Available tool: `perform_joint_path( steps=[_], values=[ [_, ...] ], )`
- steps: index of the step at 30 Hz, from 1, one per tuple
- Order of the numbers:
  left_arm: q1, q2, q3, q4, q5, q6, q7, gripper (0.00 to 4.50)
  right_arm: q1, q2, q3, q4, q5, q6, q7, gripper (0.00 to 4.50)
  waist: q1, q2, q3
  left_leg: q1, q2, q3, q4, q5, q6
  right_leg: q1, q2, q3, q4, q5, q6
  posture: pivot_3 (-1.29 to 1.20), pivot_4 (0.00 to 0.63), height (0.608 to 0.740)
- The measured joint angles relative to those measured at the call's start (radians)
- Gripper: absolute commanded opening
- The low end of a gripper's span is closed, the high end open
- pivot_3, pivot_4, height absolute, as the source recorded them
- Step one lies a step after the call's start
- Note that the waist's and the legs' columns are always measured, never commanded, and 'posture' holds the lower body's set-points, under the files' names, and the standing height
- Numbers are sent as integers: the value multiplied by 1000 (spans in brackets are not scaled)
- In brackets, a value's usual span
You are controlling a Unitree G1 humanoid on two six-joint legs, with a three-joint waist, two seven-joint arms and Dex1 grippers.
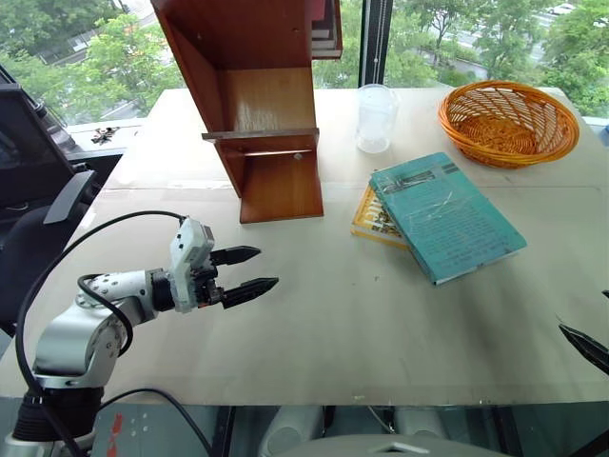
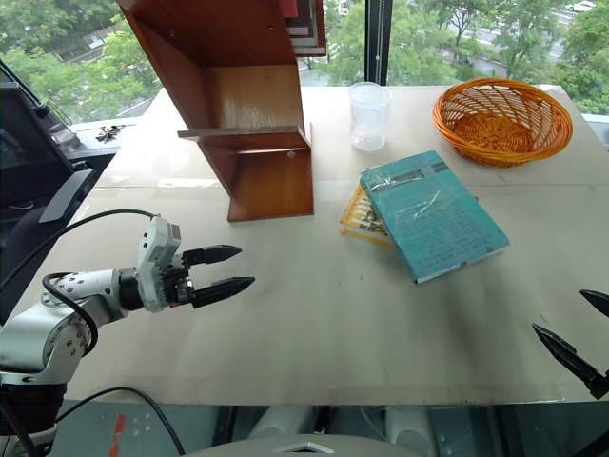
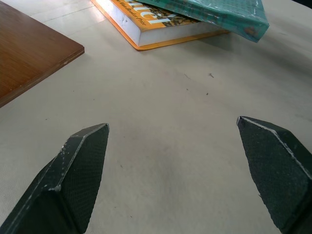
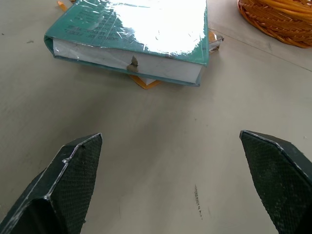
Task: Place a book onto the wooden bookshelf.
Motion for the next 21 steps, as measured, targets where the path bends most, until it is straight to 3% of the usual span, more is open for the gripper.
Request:
perform_joint_path(
  steps=[6,10,13,19,21],
  values=[
    [-87,-30,-16,-87,-49,32,29,4310,-148,-20,54,-53,-49,49,-147,4500,-2,-1,1,0,0,0,-2,3,-4,0,0,0,-2,0,0,0,150,740],
    [-115,-37,-23,-165,-79,45,47,4310,-287,-136,122,-123,-56,250,-290,4500,-5,-1,1,-1,0,1,-3,3,-5,-1,0,0,-3,0,0,0,150,740],
    [-111,-50,-43,-204,-83,53,65,4362,-525,-225,243,-50,-38,410,-369,3236,-10,-2,2,-1,0,3,-2,3,-4,-1,0,1,-3,1,0,0,150,740],
    [-82,-61,-54,-280,-92,49,97,4362,-1035,-311,575,240,-117,624,-462,108,-5,-3,3,-3,2,2,-3,3,-5,-2,0,-1,-5,1,-1,0,150,740],
    [-78,-65,-56,-295,-102,52,113,4362,-1165,-313,707,337,-172,655,-451,20,-5,-3,3,-4,2,3,-3,3,-5,-4,0,-1,-5,1,-1,0,150,740]
  ],
)
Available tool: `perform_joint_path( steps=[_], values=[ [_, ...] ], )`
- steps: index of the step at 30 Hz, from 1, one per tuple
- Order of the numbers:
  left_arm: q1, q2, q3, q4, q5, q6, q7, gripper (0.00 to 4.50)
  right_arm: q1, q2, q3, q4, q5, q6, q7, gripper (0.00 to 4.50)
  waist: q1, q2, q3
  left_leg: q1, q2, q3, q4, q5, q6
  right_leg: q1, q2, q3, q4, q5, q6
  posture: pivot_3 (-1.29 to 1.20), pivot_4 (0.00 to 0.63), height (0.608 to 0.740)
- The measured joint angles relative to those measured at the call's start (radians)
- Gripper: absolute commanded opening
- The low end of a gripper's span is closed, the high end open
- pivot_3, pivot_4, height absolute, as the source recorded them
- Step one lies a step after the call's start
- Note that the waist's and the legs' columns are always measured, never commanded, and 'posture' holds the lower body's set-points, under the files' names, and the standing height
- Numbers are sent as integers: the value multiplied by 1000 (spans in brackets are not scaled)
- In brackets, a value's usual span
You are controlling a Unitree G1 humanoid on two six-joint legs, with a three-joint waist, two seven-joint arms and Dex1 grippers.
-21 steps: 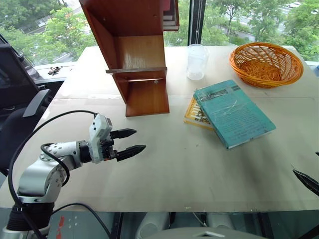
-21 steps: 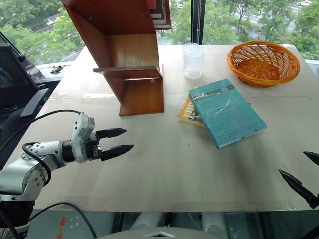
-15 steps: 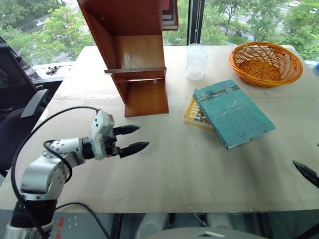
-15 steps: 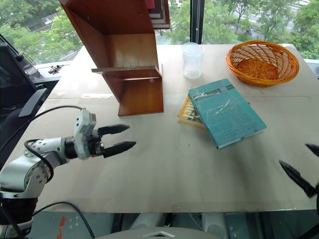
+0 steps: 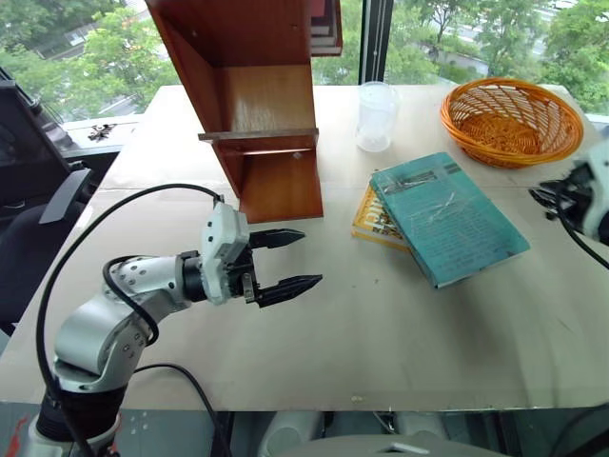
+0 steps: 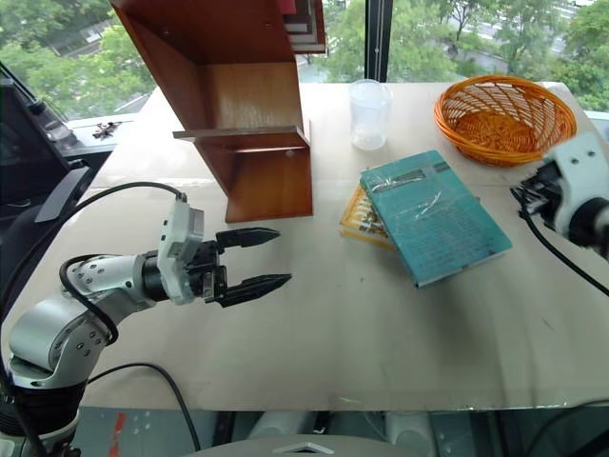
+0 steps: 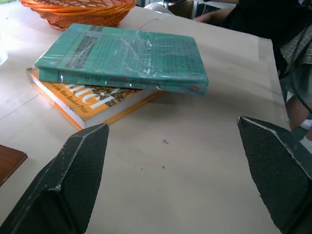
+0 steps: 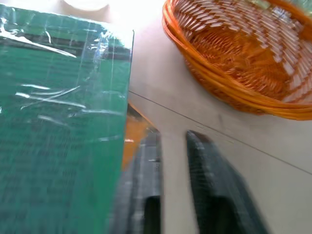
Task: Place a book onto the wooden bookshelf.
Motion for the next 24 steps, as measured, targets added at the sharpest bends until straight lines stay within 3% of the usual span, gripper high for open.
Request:
perform_joint_path(
  steps=[2,8,17,24],
  values=[
    [4,-6,6,-18,-16,8,28,4362,-151,17,170,161,-99,-9,29,20,-3,0,0,-1,0,1,0,0,0,0,0,0,-2,0,0,0,150,740],
    [55,-10,24,-67,-35,16,75,4362,-345,103,379,458,-266,-107,125,20,-5,0,1,-3,0,1,-1,0,0,-4,-1,0,-3,0,0,0,150,740],
    [123,-10,42,-102,-36,12,114,4362,-426,197,429,563,-340,-234,295,20,-11,0,1,-2,0,1,-1,0,0,-4,0,0,-1,0,0,0,150,740],
    [132,-10,34,-103,-35,31,154,4362,-377,211,413,426,-347,-218,335,20,-16,0,1,-2,0,1,-1,0,0,-4,0,0,-1,0,0,0,150,740]
  ],
)
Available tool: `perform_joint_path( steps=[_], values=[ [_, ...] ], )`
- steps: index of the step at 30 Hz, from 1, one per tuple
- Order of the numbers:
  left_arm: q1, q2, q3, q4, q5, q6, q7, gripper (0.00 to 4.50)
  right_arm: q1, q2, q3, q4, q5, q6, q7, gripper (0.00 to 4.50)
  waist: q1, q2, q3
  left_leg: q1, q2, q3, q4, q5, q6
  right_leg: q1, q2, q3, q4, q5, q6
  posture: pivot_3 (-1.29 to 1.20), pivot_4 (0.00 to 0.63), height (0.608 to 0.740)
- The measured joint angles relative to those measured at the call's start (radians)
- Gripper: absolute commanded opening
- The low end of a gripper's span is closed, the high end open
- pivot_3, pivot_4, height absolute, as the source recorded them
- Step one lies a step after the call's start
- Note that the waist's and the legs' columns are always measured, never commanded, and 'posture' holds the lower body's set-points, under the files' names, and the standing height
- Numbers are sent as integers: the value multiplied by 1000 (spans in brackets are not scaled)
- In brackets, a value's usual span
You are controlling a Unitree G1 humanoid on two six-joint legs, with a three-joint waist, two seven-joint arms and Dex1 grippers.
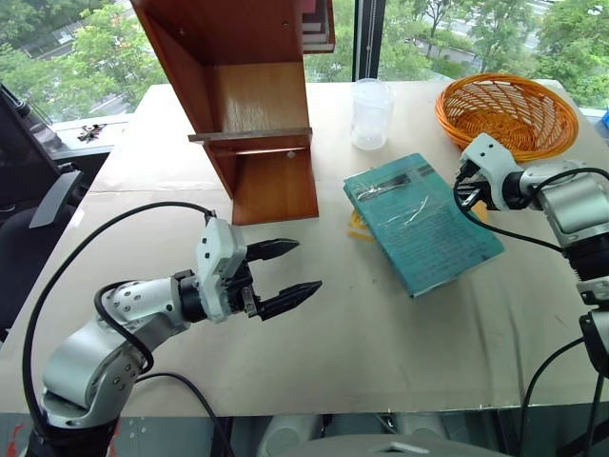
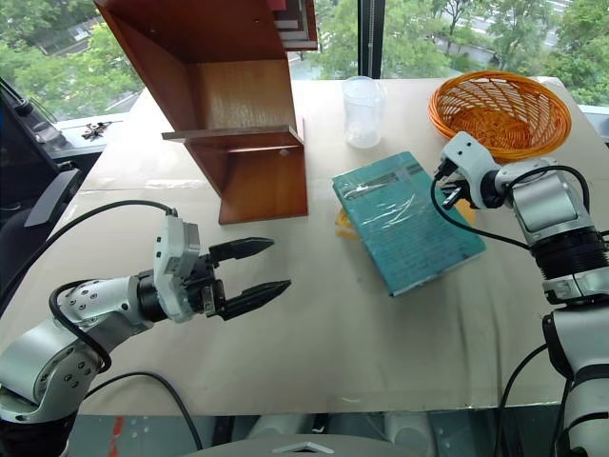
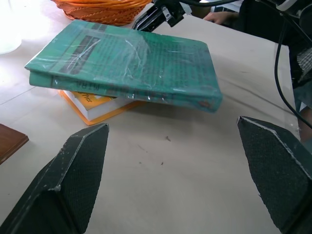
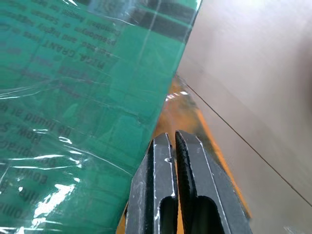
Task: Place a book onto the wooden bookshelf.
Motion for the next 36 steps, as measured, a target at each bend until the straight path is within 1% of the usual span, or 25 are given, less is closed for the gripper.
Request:
perform_joint_path(
  steps=[1,2,3,4,5,6,7,8,10,11,12,13,15,18,23,27,29,30,35,36],
  values=[
    [-7,0,-13,0,-3,22,14,4362,26,-12,-11,-39,-3,-7,-7,20,2,0,0,0,0,0,0,0,0,0,0,0,0,0,0,0,150,740],
    [-7,0,-20,0,-6,35,21,4362,40,-21,-17,-58,-4,-15,-8,402,4,0,0,0,0,0,0,0,0,0,0,0,0,0,0,0,150,740],
    [-10,0,-30,0,-14,52,28,4362,61,-39,-27,-87,-4,-28,-7,553,6,0,0,-1,0,0,0,0,0,0,0,0,0,0,0,0,150,740],
    [-47,-25,-41,11,-90,133,82,4362,161,-94,-112,-189,22,-44,9,862,23,1,0,-2,-1,-3,1,0,0,0,-1,-2,-1,0,0,0,150,740],
    [-66,-48,-38,25,-146,184,124,4362,237,-131,-179,-260,53,-46,30,1340,34,1,0,-4,-1,-4,2,0,0,-1,-1,-4,0,0,0,0,150,740],
    [-77,-64,-36,53,-201,241,169,4362,317,-157,-268,-339,95,-47,61,1615,37,1,0,-4,-1,-4,3,0,0,-1,-1,-5,0,0,0,0,150,740],
    [-110,-86,-45,85,-251,295,211,4362,411,-162,-386,-432,154,-48,90,2096,40,1,0,-4,-1,-3,2,0,0,-1,-2,-5,0,0,0,0,150,740],
    [-138,-116,-48,132,-309,355,266,4362,524,-146,-524,-563,246,-43,135,2786,39,1,0,-3,0,-3,3,0,0,-1,-1,-5,1,0,0,0,150,740],
    [-167,-142,-60,176,-357,408,316,4362,630,-129,-647,-677,316,-42,170,3096,34,1,0,0,-1,-2,3,0,0,1,-1,-3,2,0,0,0,150,740],
    [-203,-178,-66,223,-411,457,367,4362,750,-112,-761,-758,355,-43,190,3628,39,1,0,3,-1,-2,2,0,0,5,-1,-4,2,0,0,0,150,740],
    [-213,-191,-63,257,-444,483,400,4362,814,-88,-815,-797,382,-40,203,3964,39,0,-1,5,0,-3,3,0,0,7,0,-4,2,0,0,0,150,740],
    [-232,-205,-65,295,-468,512,432,4362,872,-70,-870,-831,412,-38,216,4417,37,0,-1,6,-1,-2,3,0,0,7,0,-3,3,0,0,0,150,740],
    [-286,-265,-58,400,-544,554,523,4362,1008,-33,-992,-904,486,-21,253,4473,41,1,-1,7,-1,-2,4,0,0,8,0,-3,5,1,0,0,150,740],
    [-366,-335,-53,547,-616,601,633,4362,1131,-10,-1104,-982,563,-10,266,4473,39,0,-2,7,-1,-1,6,0,0,8,0,-3,8,2,-1,0,150,740],
    [-457,-440,-51,739,-638,622,725,4362,1242,39,-1142,-1041,616,-20,231,4473,39,-1,-2,6,-1,0,13,0,0,8,0,-2,13,2,-1,0,150,740],
    [-531,-512,-56,858,-586,616,727,4362,1281,73,-1138,-1088,635,-32,170,4473,43,-2,-2,5,-1,0,16,0,0,8,0,-2,14,2,0,0,150,740],
    [-587,-581,-54,945,-538,584,708,4362,1303,91,-1138,-1112,650,-44,132,4473,48,-3,-2,5,-1,-1,17,0,0,8,-1,-3,14,2,0,0,150,740],
    [-604,-598,-53,969,-523,572,700,4362,1308,92,-1138,-1122,655,-45,121,4473,48,-3,-1,5,-2,0,17,0,0,8,-1,-3,14,2,0,0,150,740],
    [-682,-689,-69,1095,-395,506,604,4362,1362,105,-1139,-1167,679,-63,68,4473,47,-3,-1,4,-2,0,17,0,0,8,-1,-3,14,1,0,0,150,740],
    [-692,-701,-71,1112,-370,500,582,3812,1369,105,-1139,-1172,682,-67,56,4500,45,-3,-1,4,-2,0,17,-1,0,8,-1,-3,13,1,0,0,150,740]
  ],
)
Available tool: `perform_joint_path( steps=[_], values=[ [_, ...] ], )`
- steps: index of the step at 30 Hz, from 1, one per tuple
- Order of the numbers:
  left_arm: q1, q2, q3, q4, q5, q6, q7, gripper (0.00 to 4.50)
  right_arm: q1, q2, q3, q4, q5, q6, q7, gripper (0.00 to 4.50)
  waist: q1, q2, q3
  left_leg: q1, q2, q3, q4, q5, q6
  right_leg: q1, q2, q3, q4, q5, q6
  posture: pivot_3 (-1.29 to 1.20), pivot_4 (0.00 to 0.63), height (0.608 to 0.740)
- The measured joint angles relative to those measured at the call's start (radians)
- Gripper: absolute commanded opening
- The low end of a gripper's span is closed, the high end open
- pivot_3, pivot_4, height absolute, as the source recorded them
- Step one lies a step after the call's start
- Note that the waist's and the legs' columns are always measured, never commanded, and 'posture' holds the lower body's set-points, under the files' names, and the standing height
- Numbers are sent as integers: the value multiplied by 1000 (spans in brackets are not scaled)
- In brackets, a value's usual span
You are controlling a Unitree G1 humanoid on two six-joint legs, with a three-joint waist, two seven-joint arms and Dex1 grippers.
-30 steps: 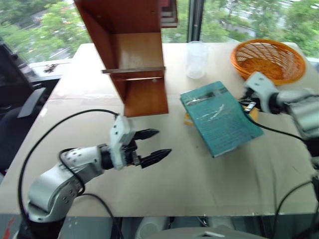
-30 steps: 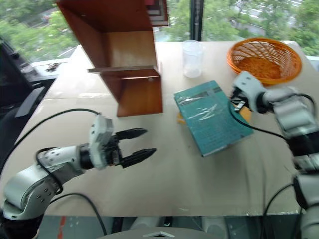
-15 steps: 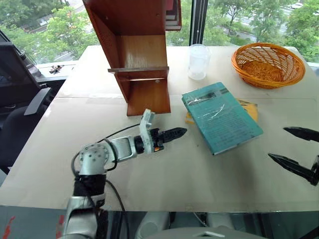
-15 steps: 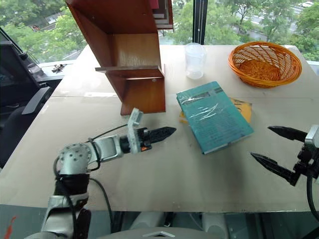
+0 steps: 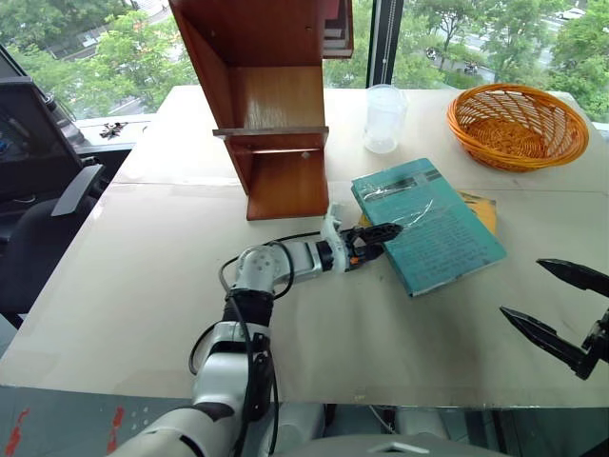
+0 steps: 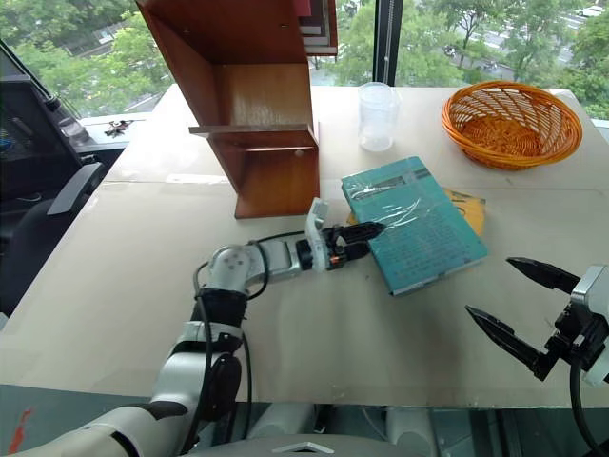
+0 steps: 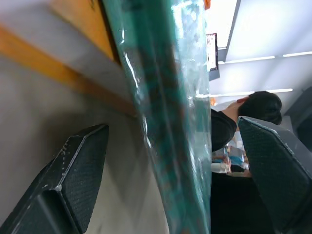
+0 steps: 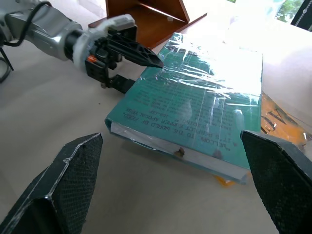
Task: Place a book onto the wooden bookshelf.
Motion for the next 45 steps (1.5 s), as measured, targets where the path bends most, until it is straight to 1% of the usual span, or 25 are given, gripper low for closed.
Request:
perform_joint_path(
  steps=[1,5,6,8,9,12,14,19,21,23,25,26,27,28,29,30,31,32,33,34,38,39,40,43,45],
  values=[
    [-8,-6,-3,19,18,-1,-17,3513,6,1,0,-6,1,-1,-8,4500,-1,0,0,0,0,0,0,0,0,0,0,0,0,0,0,0,150,740],
    [-44,-5,-13,100,102,-8,-137,1697,55,16,0,-55,14,-16,-56,4500,-1,0,0,0,0,0,0,0,0,0,0,-1,0,0,0,0,150,740],
    [-53,-1,-9,111,115,-8,-158,1160,63,16,0,-64,18,-20,-63,4500,-1,0,0,0,0,-1,0,0,0,0,0,-1,0,0,0,0,150,740],
    [-71,3,4,136,133,-9,-205,256,78,17,0,-70,24,-29,-71,4500,-1,-1,0,0,0,0,0,0,0,0,0,-1,0,0,1,0,150,740],
    [-72,3,9,136,137,-7,-236,39,89,19,3,-70,21,-38,-76,4500,-1,-1,1,0,0,0,0,0,0,0,0,-1,0,0,1,0,150,740],
    [-70,11,20,133,151,15,-273,39,95,21,25,-69,7,-50,-94,4500,-5,-3,1,0,0,-1,0,0,0,0,1,-1,0,0,1,0,150,740],
    [-42,30,45,85,135,81,-281,39,88,22,51,-66,4,-64,-109,4500,-10,-3,1,0,0,-1,-1,0,0,-1,1,0,1,0,1,0,150,740],
    [92,159,109,-184,14,323,-284,39,-3,-4,109,16,-15,-88,-128,4500,-27,-4,2,-1,1,-1,-1,0,0,-3,1,1,1,0,0,0,150,740],
    [114,196,128,-270,-25,374,-281,39,-36,-23,129,51,-20,-94,-128,4500,-27,-4,2,-1,1,-1,0,0,0,-3,1,1,1,0,0,0,150,740],
    [137,267,129,-427,-68,410,-286,39,-102,-43,157,110,-30,-107,-129,4500,-28,-5,3,-1,1,-1,-1,0,-1,-3,1,1,2,0,0,0,150,740],
    [132,342,112,-573,-80,394,-327,39,-142,-53,179,154,-42,-111,-130,4500,-23,-5,3,-1,1,-1,-1,0,-1,-2,1,0,1,0,0,0,150,740],
    [133,401,80,-648,-61,357,-373,39,-160,-59,195,170,-47,-115,-130,4500,-22,-5,3,-1,1,-1,-1,0,-1,-2,1,0,1,0,0,0,150,740],
    [130,489,33,-752,-11,285,-446,39,-184,-65,214,198,-57,-123,-128,4500,-24,-5,4,-1,1,0,-2,0,-1,-2,1,0,1,0,0,0,150,740],
    [114,547,4,-819,33,218,-502,39,-209,-66,228,228,-65,-131,-129,4500,-24,-5,4,-1,1,0,-2,0,-1,-2,1,1,0,0,0,0,150,740],
    [85,598,-19,-871,88,131,-561,39,-243,-66,243,261,-76,-141,-130,4500,-24,-5,4,-1,1,0,-2,0,-1,-2,1,1,0,0,0,0,150,740],
    [61,627,-30,-898,123,75,-595,39,-262,-65,249,282,-82,-149,-132,4500,-23,-4,4,-1,1,1,-2,0,-1,-1,1,1,-2,0,-1,0,150,740],
    [33,688,-55,-939,211,-52,-654,39,-302,-65,264,319,-93,-160,-136,4500,-23,-4,4,0,1,1,-2,0,-1,-1,0,1,-3,0,-1,0,150,740],
    [11,728,-73,-955,275,-138,-692,39,-323,-65,270,343,-99,-172,-141,4500,-24,-3,4,0,1,1,-3,0,-1,-1,0,1,-3,0,-1,0,150,740],
    [4,752,-84,-960,322,-200,-716,39,-339,-65,276,361,-104,-178,-142,4500,-24,-2,3,0,1,1,-4,0,-1,-1,0,1,-4,0,-1,0,150,740],
    [-14,777,-104,-955,398,-296,-747,39,-361,-64,287,389,-117,-189,-146,4500,-23,-2,4,0,1,0,-5,0,-1,-1,1,1,-5,0,-1,0,150,740],
    [-98,833,-155,-907,594,-540,-819,39,-438,-63,328,461,-133,-217,-147,4500,-26,-2,4,-1,1,-1,-9,0,-1,-2,1,-1,-9,0,-1,0,150,740],
    [-114,837,-160,-900,611,-559,-824,39,-451,-63,334,471,-135,-220,-147,4500,-26,-2,5,-1,1,-1,-9,0,-1,-2,1,-1,-10,0,-1,0,150,740],
    [-176,843,-174,-866,660,-617,-836,39,-493,-67,357,511,-145,-234,-138,4500,-27,-3,5,-1,1,-1,-9,0,-1,-2,1,-1,-11,0,-1,0,150,740],
    [-319,860,-178,-805,741,-712,-850,39,-584,-79,408,596,-173,-271,-108,4500,-30,-4,6,-3,1,-2,-9,0,-1,-2,1,-2,-13,0,0,0,150,740],
    [-361,884,-178,-789,773,-737,-859,39,-615,-81,431,646,-188,-294,-87,4500,-31,-3,6,-2,1,-1,-12,0,-1,-2,1,-1,-14,0,0,0,150,740]
  ],
)
